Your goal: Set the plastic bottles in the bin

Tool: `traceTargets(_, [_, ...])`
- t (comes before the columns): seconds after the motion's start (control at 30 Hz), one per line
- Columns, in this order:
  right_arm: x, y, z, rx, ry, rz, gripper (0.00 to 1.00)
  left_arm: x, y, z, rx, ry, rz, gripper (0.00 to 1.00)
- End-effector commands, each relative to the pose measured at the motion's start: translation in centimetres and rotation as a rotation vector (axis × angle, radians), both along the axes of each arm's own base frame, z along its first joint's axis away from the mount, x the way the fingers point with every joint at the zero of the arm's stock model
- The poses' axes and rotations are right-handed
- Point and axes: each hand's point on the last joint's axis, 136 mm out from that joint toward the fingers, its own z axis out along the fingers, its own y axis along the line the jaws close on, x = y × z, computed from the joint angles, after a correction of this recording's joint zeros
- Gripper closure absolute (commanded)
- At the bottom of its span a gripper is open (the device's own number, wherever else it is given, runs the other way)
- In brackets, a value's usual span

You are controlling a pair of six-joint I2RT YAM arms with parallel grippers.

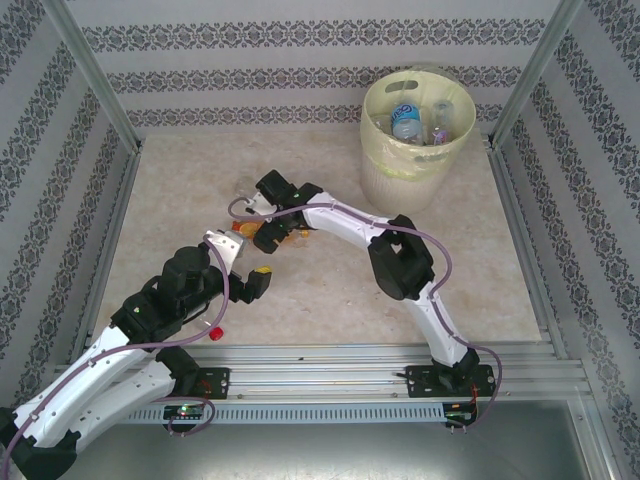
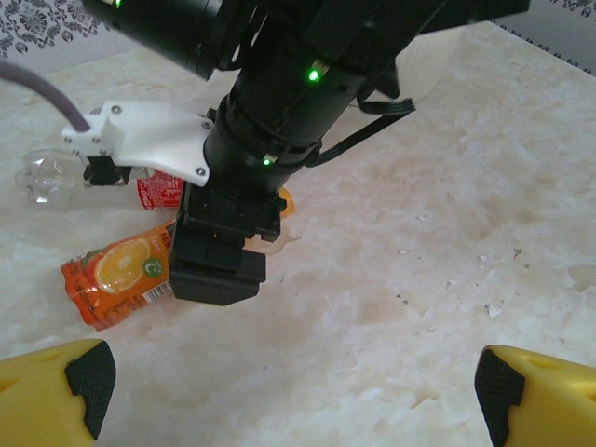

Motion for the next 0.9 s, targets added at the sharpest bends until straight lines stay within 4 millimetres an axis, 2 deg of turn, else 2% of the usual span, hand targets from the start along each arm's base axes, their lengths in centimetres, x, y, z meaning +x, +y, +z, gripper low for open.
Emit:
traceTargets(0.0, [-0.3, 0.2, -0.5, -0.080, -0.041, 0.027, 0.08, 0.1, 0.4, 0.2, 0.004, 0.001, 0.018, 0.00])
traceTargets(0.23, [-1.2, 0.6, -1.0, -0.074, 0.004, 0.056, 0.11, 0.1, 0.3, 0.0, 0.006, 0.006, 0.015, 0.00])
traceTargets(0.6, [-4.1, 1.2, -3.0, -0.077, 0.185, 0.124, 0.15, 0.1, 0.2, 0.0, 0.002, 0.011, 0.009, 0.00])
traceTargets(0.77, [-4.5, 1.0, -3.5, -0.086, 0.206, 0.125, 0.16, 0.1, 0.2, -0.1, 0.003, 0.013, 0.009, 0.00])
traceTargets(0.87, [-4.6, 1.1, -3.6, -0.084, 0.213, 0.121, 0.22, 0.1, 0.2, 0.0, 0.002, 0.012, 0.010, 0.00])
